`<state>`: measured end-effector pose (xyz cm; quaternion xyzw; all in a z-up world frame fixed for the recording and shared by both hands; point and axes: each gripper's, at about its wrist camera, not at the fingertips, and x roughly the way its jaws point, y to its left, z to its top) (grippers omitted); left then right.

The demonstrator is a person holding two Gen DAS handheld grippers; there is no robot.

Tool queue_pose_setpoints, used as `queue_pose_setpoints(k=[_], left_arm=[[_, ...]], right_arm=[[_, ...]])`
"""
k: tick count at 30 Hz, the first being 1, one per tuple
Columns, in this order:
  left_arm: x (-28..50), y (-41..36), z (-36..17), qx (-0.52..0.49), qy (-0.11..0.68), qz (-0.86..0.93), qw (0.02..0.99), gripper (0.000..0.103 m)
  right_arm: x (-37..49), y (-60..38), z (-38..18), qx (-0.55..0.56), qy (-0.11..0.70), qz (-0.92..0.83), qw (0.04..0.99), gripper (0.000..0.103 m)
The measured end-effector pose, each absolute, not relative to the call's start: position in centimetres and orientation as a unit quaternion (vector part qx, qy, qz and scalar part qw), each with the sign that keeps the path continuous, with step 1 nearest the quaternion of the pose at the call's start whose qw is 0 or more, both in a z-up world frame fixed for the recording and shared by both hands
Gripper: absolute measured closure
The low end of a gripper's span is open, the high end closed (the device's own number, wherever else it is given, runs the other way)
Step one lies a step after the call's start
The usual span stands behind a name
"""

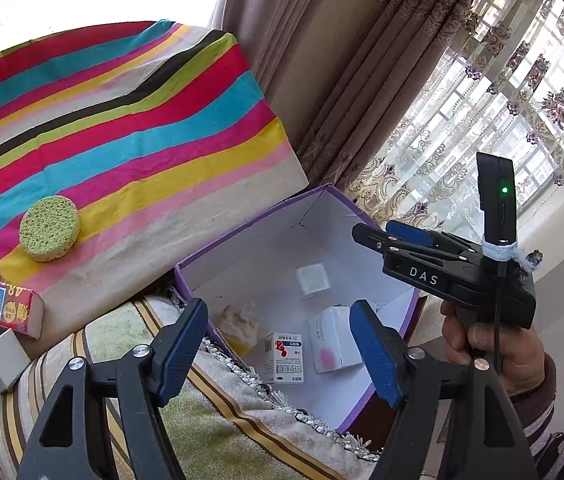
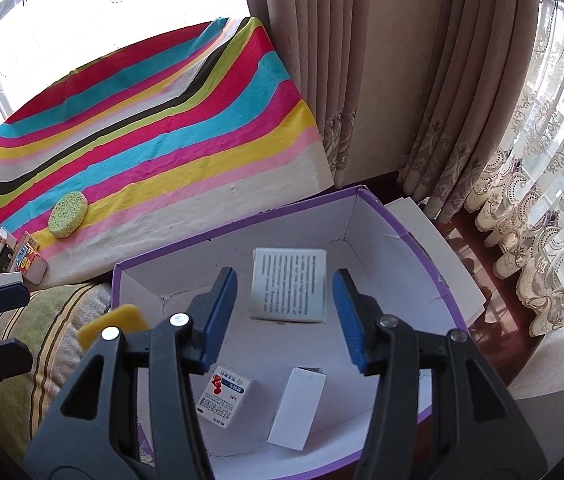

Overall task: Organize objects
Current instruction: 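Carry the sponge and small box into the purple-rimmed box and release both, then move both open tools back toward the pile on the striped cloth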

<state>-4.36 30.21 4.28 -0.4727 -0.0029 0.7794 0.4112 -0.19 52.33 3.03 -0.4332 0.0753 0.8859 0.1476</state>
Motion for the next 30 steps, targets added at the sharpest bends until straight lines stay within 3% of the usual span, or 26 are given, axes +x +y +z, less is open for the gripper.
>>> queue_pose_setpoints(k=[14, 30], left_arm=[[-4.3, 26.3, 4.9, -0.46, -0.036, 0.795, 0.393, 0.029], [-4.7, 15.1, 4.6, -0.448, -0.107, 0.829, 0.318, 0.029]], right_arm=[[-0.3, 50.3, 3.8, -0.438, 0.069, 0.888, 0.125, 0.034], [-2.1, 42.5, 4.9, -0.447, 0.027, 0.893, 0.044, 0.027]])
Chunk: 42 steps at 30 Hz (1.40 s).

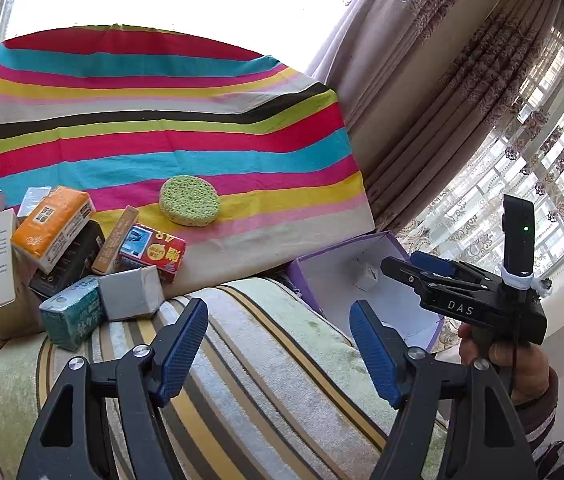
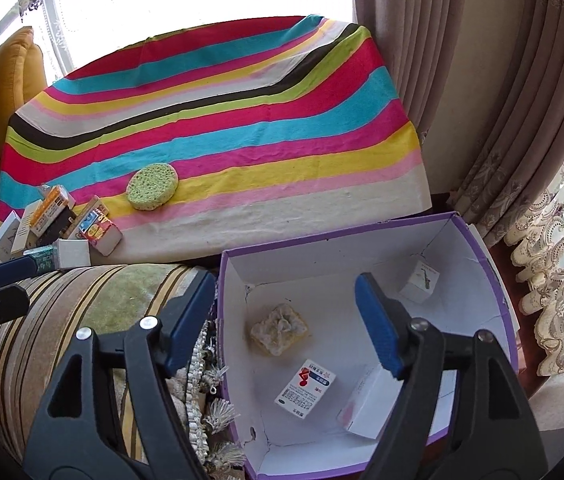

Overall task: Organize objects
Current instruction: 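Move both open tools back toward the pile on the striped cloth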

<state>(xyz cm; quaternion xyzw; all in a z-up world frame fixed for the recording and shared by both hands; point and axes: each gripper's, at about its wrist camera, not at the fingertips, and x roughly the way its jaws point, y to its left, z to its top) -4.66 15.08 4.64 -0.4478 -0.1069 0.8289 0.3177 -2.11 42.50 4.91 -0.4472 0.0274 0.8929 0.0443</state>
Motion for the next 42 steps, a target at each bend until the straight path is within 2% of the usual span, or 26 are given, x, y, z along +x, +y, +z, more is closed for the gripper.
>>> queue_pose_setpoints(k=[21, 38, 42], left_arm=[[-4.1, 2.6, 3.2, -0.443, -0.176, 0.853, 0.212, 0.029], [-4.5, -4.7, 3.4, -0.425, -0.181, 0.879, 0.122, 0.029], [-5.6, -6.1, 3.3, -0.435, -0.161, 0.882, 0.087, 0.029]], right_arm=[[-4.8, 32.5, 4.0, -0.475, -0.014, 0.878, -0.06, 0.025], [-8.2, 25.2, 1.1, -0.539, 0.023, 0.821, -0.188, 0.025], [-9.0, 24.0, 0.0, -0.553, 0.024, 0.808, -0.203, 0.025]])
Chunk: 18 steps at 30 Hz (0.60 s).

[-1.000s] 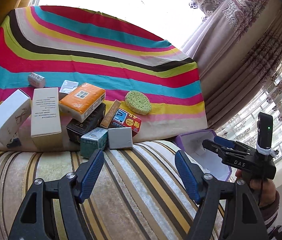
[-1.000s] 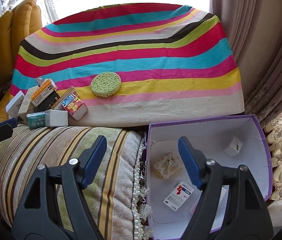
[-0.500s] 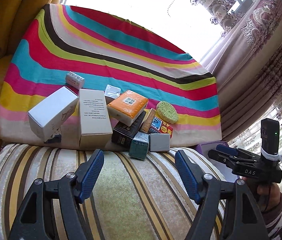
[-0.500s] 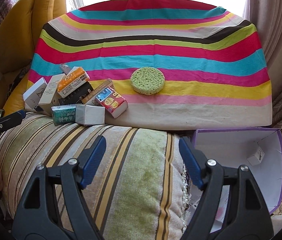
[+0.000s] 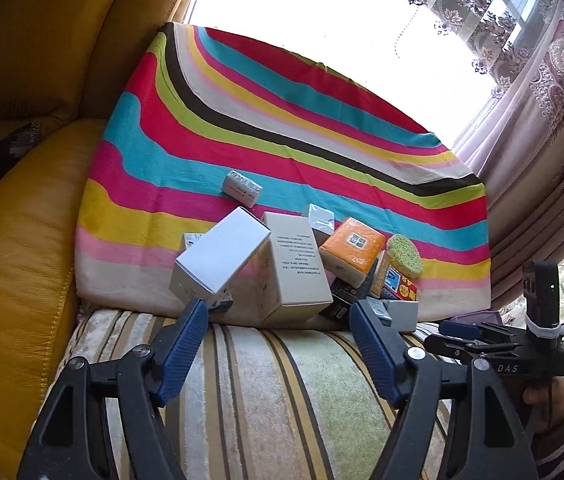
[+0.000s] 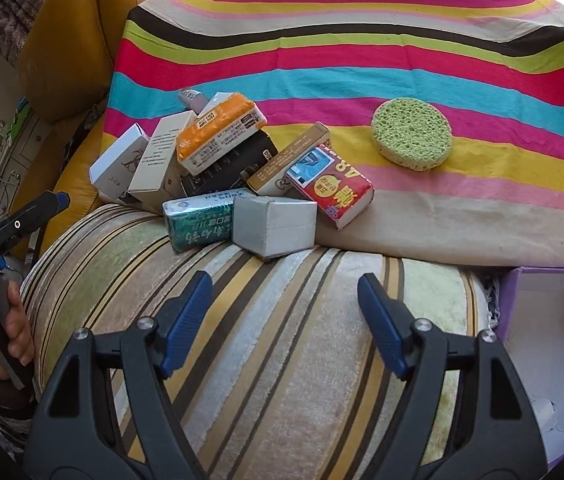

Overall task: Organize objects
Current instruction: 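Move both open tools back toward the pile on the striped cloth, then grasp the tall white box with the left tool while the right tool grasps the white cube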

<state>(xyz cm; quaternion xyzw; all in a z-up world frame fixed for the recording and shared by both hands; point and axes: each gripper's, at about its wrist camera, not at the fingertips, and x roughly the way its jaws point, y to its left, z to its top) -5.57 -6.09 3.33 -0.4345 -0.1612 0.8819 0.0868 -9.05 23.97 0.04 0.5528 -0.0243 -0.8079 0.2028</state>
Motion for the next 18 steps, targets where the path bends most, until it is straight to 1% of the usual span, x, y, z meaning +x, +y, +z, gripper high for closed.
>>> queue_pose_setpoints(k=[10, 18], left_arm=[[-9.5, -6.7, 1.9, -0.478, -0.066, 0.875, 0.042, 0.028], [-11.2, -5.8, 0.9, -0.492, -0.023, 0.869, 0.04, 0.028]], right_arm=[[-11.3, 22.5, -1.6, 0.571, -0.02, -0.794, 0.209, 0.025], [-13.2, 22.5, -3.1, 0.591, -0.039, -0.775, 0.22, 0.025]])
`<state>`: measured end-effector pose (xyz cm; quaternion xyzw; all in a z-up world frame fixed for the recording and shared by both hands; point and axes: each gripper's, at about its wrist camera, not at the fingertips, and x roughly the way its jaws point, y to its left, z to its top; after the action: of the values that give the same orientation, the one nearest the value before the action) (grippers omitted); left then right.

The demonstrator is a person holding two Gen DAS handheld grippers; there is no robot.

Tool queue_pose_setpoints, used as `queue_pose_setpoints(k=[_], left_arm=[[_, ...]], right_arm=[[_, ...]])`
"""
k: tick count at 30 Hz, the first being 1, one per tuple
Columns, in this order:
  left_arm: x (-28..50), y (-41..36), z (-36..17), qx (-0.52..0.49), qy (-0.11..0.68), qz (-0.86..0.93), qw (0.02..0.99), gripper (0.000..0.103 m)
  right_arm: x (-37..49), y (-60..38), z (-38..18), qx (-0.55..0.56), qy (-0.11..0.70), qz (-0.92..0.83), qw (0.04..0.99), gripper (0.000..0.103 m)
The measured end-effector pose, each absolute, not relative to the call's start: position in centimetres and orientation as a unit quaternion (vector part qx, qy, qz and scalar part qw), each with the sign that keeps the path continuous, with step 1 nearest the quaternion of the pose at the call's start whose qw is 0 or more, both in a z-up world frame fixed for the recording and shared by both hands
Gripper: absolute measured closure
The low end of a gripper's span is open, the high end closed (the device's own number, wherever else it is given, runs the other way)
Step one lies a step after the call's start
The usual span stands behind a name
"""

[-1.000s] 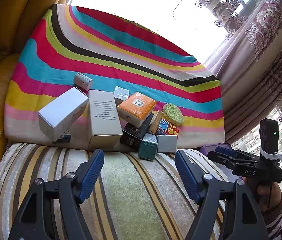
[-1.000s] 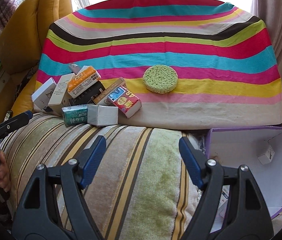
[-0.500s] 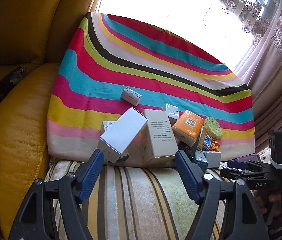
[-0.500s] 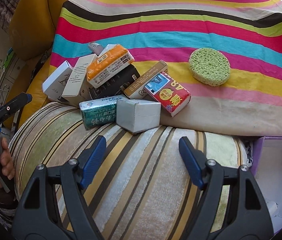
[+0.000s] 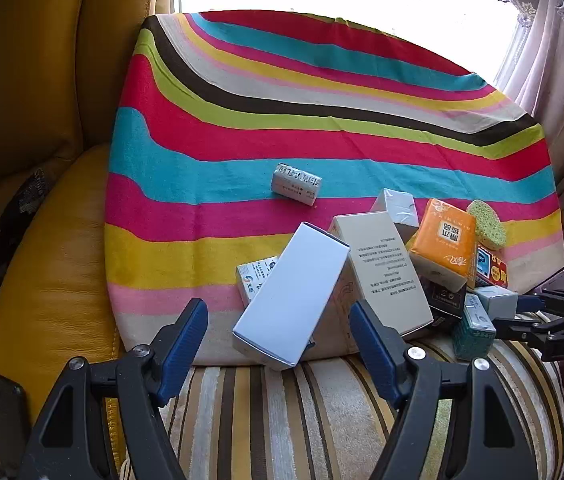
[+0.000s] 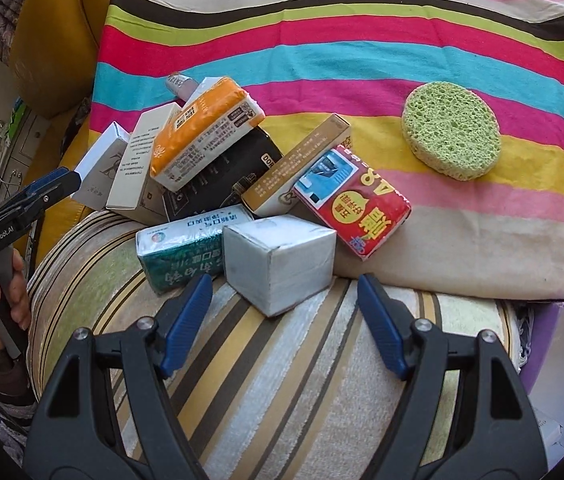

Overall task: Organize objects
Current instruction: 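Grasp the tall white box with the left tool while the right tool grasps the white cube, then carry the tall box and cube into the purple-rimmed box and release both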

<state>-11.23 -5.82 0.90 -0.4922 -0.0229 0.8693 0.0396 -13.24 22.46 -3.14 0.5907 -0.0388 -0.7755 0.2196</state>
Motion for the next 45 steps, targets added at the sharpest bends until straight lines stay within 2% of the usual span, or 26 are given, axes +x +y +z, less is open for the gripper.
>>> queue_pose_setpoints(k=[10, 11, 13, 15, 18, 34, 41, 45], left_arm=[[-12.0, -5.2, 0.3, -0.496, -0.004, 0.867, 0.048, 0.03], [-12.0, -5.1, 0.2, -0.496, -0.004, 0.867, 0.049, 0.032], [-12.0, -5.1, 0.3, -0.495, -0.005, 0.867, 0.053, 0.049], [-11.9, -5.0, 0.3, -0.494, -0.005, 0.867, 0.056, 0.056], [-11.7, -4.8, 0.3, -0.492, -0.003, 0.869, 0.057, 0.063], [-9.0, -5.0, 2.2, -0.459, -0.04, 0.886, 0.053, 0.066], [-6.6, -5.5, 3.2, -0.444, -0.109, 0.887, 0.07, 0.066], [-5.7, -4.1, 3.8, -0.434, -0.11, 0.89, 0.088, 0.066]], right_arm=[[-14.7, 22.2, -4.5, 0.604, -0.043, -0.764, 0.225, 0.025], [-14.8, 22.1, -4.4, 0.604, -0.043, -0.763, 0.226, 0.027], [-14.8, 22.0, -4.5, 0.604, -0.038, -0.763, 0.228, 0.035], [-14.8, 22.0, -4.6, 0.605, -0.034, -0.762, 0.23, 0.046], [-14.5, 21.9, -4.4, 0.599, -0.027, -0.766, 0.233, 0.047], [-12.3, 21.9, -2.1, 0.553, 0.007, -0.805, 0.214, 0.05], [-11.2, 22.3, -1.1, 0.535, 0.009, -0.818, 0.21, 0.05], [-10.4, 22.6, -0.4, 0.524, 0.008, -0.826, 0.21, 0.05]])
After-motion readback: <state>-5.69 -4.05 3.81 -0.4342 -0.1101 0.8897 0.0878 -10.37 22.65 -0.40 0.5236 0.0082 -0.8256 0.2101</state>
